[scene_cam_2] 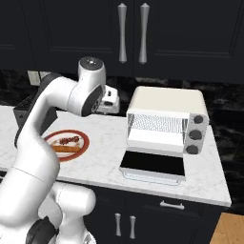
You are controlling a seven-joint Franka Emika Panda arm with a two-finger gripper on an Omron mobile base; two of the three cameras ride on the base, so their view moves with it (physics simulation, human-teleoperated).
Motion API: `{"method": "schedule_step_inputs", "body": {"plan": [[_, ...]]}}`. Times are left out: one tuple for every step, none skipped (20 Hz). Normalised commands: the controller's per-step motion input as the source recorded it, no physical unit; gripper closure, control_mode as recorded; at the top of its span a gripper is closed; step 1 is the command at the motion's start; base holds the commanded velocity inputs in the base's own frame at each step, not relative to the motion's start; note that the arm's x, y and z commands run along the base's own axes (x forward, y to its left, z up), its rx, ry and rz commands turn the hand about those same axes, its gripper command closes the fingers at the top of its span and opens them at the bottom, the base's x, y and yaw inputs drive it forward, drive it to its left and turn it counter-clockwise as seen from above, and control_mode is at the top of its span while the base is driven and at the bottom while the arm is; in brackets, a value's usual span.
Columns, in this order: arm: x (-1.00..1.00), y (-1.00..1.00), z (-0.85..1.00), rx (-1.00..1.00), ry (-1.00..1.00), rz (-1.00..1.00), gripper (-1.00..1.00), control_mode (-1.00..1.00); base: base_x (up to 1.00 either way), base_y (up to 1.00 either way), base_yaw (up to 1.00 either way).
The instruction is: Pick up the kebab skewer and baguette bread, and place them inside the toaster oven. Close the toaster oven door and start by setting the timer.
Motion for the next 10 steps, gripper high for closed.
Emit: {"method": "schedule_step_inputs", "body": {"plan": [[-0.14, -0.98, -0.29, 0.17, -0.43, 0.36, -1.0, -1.0, 0.0, 0.0, 0.0], [0.0, -1.0, -0.41, 0.14, -0.46, 0.39, -1.0, -1.0, 0.0, 0.0, 0.0], [0.0, -1.0, -0.37, 0.13, -0.53, 0.44, -1.0, -1.0, 0.0, 0.0, 0.0], [0.0, -1.0, -0.37, 0.12, -0.58, 0.45, -1.0, -1.0, 0.0, 0.0, 0.0], [0.06, -1.0, -0.36, 0.14, -0.5, 0.41, -1.0, -1.0, 0.0, 0.0, 0.0], [0.0, -0.78, -0.49, 0.11, -0.53, 0.32, -1.0, -1.0, 0.0, 0.0, 0.0], [0.0, -0.49, -0.82, 0.0, -0.55, 0.27, -1.0, -1.0, 0.0, 0.0, 0.0], [0.0, -0.57, -0.75, 0.02, -0.57, 0.26, -1.0, -1.0, 0.0, 0.0, 0.0], [0.01, -0.61, -0.76, 0.05, -0.56, 0.25, -1.0, -1.0, 0.0, 0.0, 0.0], [0.29, -0.69, -0.68, 0.09, -0.45, 0.21, -1.0, -1.0, 0.0, 0.0, 0.0]]}}
